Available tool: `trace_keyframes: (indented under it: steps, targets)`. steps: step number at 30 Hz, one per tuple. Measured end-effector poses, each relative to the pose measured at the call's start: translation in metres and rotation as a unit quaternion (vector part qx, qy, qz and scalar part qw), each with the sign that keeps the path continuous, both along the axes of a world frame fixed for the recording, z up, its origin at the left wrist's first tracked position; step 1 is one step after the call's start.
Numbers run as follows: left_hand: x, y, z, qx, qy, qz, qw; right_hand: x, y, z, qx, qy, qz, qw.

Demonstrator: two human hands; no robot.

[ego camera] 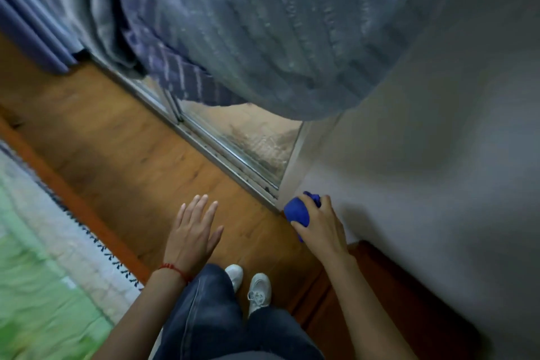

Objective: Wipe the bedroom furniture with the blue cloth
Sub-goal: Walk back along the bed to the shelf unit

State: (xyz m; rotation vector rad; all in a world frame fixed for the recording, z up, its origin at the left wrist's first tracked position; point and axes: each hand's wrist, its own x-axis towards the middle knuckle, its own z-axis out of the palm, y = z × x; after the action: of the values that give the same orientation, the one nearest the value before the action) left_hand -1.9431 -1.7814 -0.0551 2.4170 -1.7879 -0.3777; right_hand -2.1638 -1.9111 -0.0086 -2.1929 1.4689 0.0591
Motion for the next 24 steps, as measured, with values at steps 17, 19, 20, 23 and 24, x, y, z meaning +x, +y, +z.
trace_keyframes:
  steps: [17,19,20,23,24]
  targets:
    - [0.089,0.113,-0.004,0.026,0.018,0.257,0.966,0.172,0.026,-0.001,-0.001,-0.010,0.258,0.966]
    - [0.103,0.124,-0.006,0.022,0.026,0.282,0.959,0.196,0.031,-0.003,0.003,-0.004,0.278,0.960]
    - [0.110,0.128,-0.007,0.019,0.030,0.292,0.956,0.208,0.034,-0.003,0.005,0.000,0.287,0.958]
    - [0.135,0.139,-0.009,0.017,0.032,0.313,0.949,0.245,0.040,-0.005,0.011,0.012,0.309,0.951]
    - [0.144,0.142,-0.009,0.016,0.033,0.318,0.947,0.257,0.042,-0.006,0.011,0.014,0.313,0.949]
